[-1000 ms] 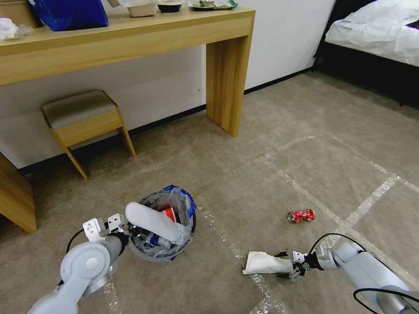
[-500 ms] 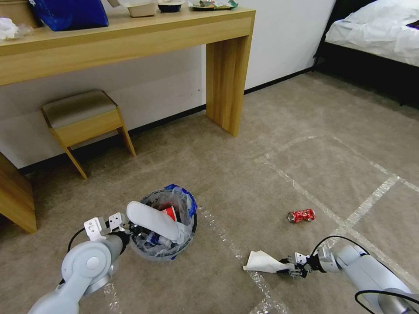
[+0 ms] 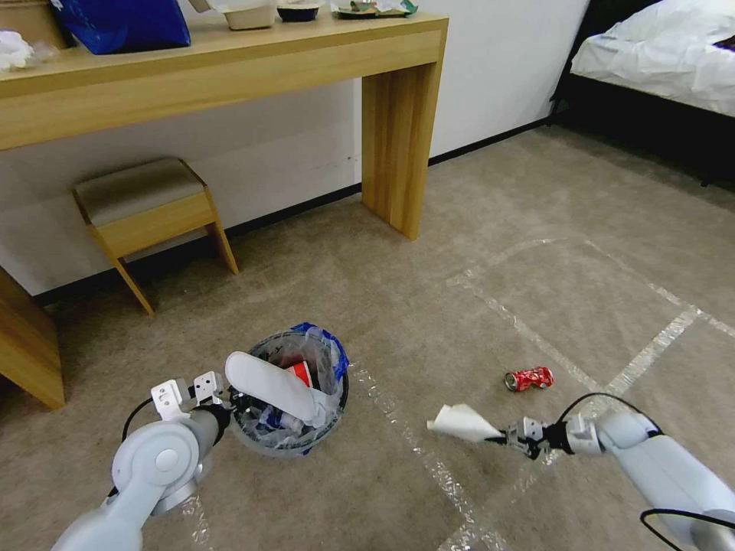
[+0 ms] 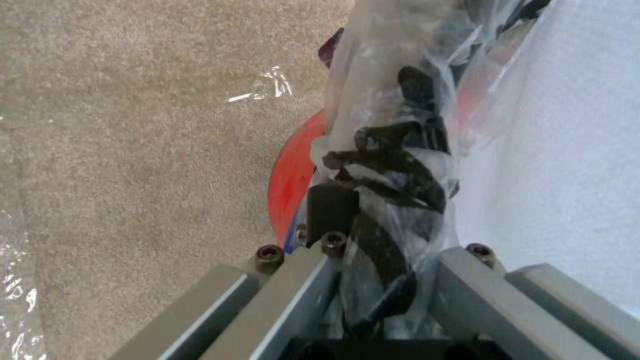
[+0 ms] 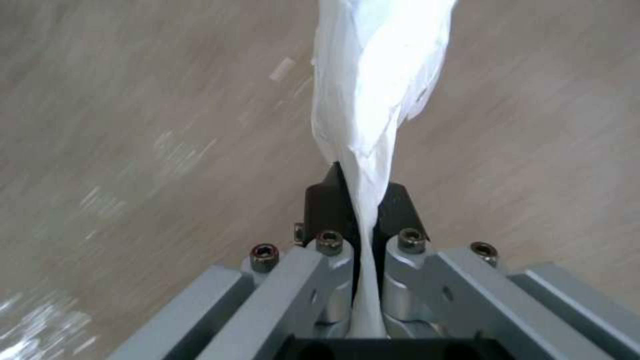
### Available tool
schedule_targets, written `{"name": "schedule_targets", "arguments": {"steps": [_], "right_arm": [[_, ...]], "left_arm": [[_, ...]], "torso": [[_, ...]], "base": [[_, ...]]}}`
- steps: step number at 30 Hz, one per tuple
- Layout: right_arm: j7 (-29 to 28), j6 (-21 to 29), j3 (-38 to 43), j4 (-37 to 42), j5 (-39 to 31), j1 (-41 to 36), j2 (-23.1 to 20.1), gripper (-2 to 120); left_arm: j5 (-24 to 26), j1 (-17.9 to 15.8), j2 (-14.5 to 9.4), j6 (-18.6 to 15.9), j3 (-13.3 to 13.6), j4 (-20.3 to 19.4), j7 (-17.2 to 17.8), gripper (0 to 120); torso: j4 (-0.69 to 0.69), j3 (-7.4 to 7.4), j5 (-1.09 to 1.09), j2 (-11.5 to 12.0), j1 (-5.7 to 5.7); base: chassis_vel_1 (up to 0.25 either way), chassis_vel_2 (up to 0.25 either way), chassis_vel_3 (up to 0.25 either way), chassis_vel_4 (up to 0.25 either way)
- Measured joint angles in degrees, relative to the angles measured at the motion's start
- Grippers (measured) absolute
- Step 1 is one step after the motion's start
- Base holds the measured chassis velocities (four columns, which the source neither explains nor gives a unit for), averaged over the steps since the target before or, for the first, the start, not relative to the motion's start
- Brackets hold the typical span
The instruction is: Pick up the trash bin and place the garbage on the floor into it.
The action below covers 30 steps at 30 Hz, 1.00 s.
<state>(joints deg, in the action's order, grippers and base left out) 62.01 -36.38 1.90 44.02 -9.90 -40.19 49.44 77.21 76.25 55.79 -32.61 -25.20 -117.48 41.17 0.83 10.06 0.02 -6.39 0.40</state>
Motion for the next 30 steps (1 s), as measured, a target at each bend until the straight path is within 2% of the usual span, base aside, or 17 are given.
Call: {"name": "schedule_targets", "arguments": {"steps": [1, 2, 4, 5, 7, 11, 13, 14, 17, 21, 22, 25, 28, 29, 30], "right_arm": [[-0.3, 0.6, 0.9, 4.6, -1.8, -0.6, -1.8, 0], [-0.3, 0.6, 0.9, 4.6, -1.8, -0.6, -1.8, 0], [-2.3, 2.4, 3.0, 17.1, -8.8, -2.0, -8.8, 0], [-2.3, 2.4, 3.0, 17.1, -8.8, -2.0, -8.8, 0], [-3.2, 3.3, 3.8, 22.8, -12.6, -2.0, -12.2, 0], [-4.8, 4.2, 4.5, 28.7, -16.5, -1.1, -14.9, 0], [-8.3, 5.5, 4.4, 34.1, -20.3, 0.5, -16.3, 0], [-8.3, 5.5, 4.4, 34.1, -20.3, 0.5, -16.3, 0], [-14.6, 6.5, 2.5, 38.8, -23.1, 3.2, -15.8, 0], [-18.0, 7.1, 0.2, 41.7, -23.7, 5.0, -14.0, 0], [-20.3, 8.5, -2.5, 44.4, -25.2, 6.2, -12.3, 0], [-21.3, 9.3, -4.7, 46.0, -27.0, 7.0, -11.2, 0], [-23.3, 11.2, -11.1, 48.8, -33.3, 9.3, -7.5, 0], [-23.3, 11.2, -11.1, 48.8, -33.3, 9.3, -7.5, 0], [-24.0, 11.3, -14.3, 48.9, -36.2, 10.5, -5.2, 0]], "left_arm": [[0.0, 0.3, 0.0, 0.0, -0.1, -0.2, 0.0, 0], [0.0, 0.3, 0.0, 0.0, -0.1, -0.2, 0.0, 0], [0.0, 0.7, 0.0, 0.0, -0.4, -0.6, 0.1, 0], [0.0, 0.7, 0.0, 0.0, -0.4, -0.6, 0.1, 0], [0.1, 0.9, 0.0, 0.0, -0.6, -1.0, 0.2, 0], [0.1, 1.2, 0.0, 0.0, -0.7, -1.2, 0.2, 0], [0.2, 1.2, -0.1, 0.0, -0.7, -1.3, 0.2, 0], [0.2, 1.2, -0.1, 0.0, -0.7, -1.3, 0.2, 0], [1.0, 0.7, 0.1, 0.0, -0.5, -0.8, 0.3, 0], [1.3, 0.2, 0.3, 0.1, -0.2, -0.6, 0.4, 0], [1.3, 0.0, 0.5, 0.1, 0.1, -0.6, 0.5, 0], [1.4, -0.2, 0.5, 0.1, 0.3, -0.6, 0.5, 0], [1.4, -0.3, 0.6, 0.1, 0.4, -0.5, 0.4, 0], [1.4, -0.3, 0.6, 0.1, 0.4, -0.5, 0.4, 0], [1.3, -0.3, 0.7, 0.1, 0.4, -0.4, 0.4, 0]], "torso": [[-0.02, 0.0, -0.01, 0.0, 0.0], [-0.02, 0.0, -0.01, 0.0, 0.0], [-0.02, 0.0, -0.05, 0.0, 0.0], [-0.02, 0.0, -0.05, 0.0, 0.0], [0.0, -0.01, -0.04, 0.0, 0.0], [0.0, -0.01, -0.03, 0.0, 0.0], [-0.02, 0.0, -0.04, 0.0, 0.0], [-0.02, 0.0, -0.04, 0.0, 0.0], [-0.02, 0.0, -0.03, 0.0, 0.0], [-0.01, 0.0, -0.03, 0.0, 0.0], [-0.01, 0.0, -0.03, 0.0, 0.0], [-0.02, 0.0, -0.04, 0.0, 0.0], [-0.02, 0.0, -0.03, 0.0, 0.0], [-0.02, 0.0, -0.03, 0.0, 0.0], [-0.02, 0.0, -0.05, 0.0, 0.0]], "base": [[0.0, 0.0, 0.0, 0.0], [0.0, 0.0, 0.0, 0.0], [0.0, 0.0, 0.0, 0.0], [0.0, 0.0, 0.0, 0.0], [0.0, 0.0, 0.0, 0.0], [0.0, 0.0, 0.0, 0.0], [0.0, 0.0, 0.0, 0.0], [0.0, 0.0, 0.0, 0.0], [0.0, 0.0, 0.0, 0.0], [0.0, 0.0, 0.0, 0.0], [0.0, 0.0, 0.0, 0.0], [0.0, 0.0, 0.0, 0.0], [0.0, 0.0, 0.0, 0.0], [0.0, 0.0, 0.0, 0.0], [0.0, 0.0, 0.0, 0.0]]}}
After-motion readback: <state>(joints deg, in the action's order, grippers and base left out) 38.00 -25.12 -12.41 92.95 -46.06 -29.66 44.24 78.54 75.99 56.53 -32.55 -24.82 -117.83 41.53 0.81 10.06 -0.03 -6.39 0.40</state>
